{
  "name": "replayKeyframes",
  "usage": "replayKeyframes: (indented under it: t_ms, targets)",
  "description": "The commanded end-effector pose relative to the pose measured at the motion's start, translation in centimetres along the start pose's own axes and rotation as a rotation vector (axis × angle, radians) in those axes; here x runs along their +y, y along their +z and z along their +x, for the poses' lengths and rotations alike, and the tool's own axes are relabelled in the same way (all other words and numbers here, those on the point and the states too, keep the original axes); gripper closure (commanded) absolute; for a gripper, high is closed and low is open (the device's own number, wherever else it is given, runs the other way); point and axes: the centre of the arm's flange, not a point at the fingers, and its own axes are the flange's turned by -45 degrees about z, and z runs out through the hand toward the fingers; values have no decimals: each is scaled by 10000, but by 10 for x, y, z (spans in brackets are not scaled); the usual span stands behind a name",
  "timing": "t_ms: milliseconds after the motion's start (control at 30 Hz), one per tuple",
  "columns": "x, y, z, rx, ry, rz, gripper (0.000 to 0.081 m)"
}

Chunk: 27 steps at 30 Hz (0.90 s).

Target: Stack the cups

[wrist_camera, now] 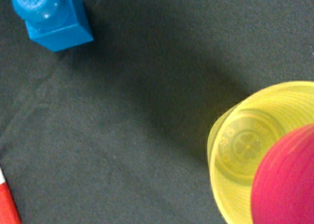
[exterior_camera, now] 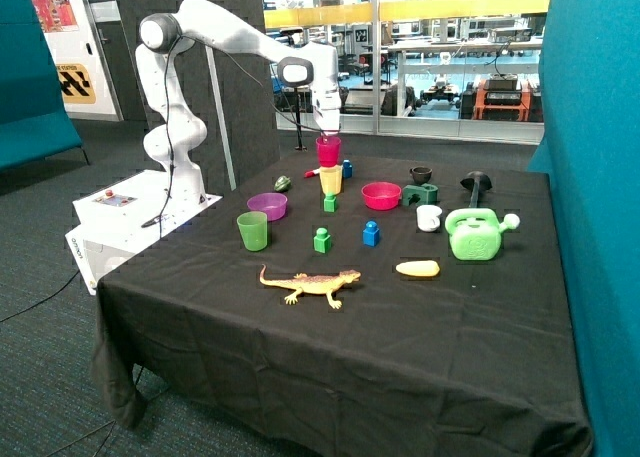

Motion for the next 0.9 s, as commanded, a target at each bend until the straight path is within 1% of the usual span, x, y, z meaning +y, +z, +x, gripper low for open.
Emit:
replayKeyframes:
  t_ms: [0, 567, 867]
  targets:
    - [1, 6, 1, -39, 46, -45, 808]
    - [-2, 12, -3, -39, 58, -45, 808]
    - [10, 24, 2, -39, 382, -46, 808]
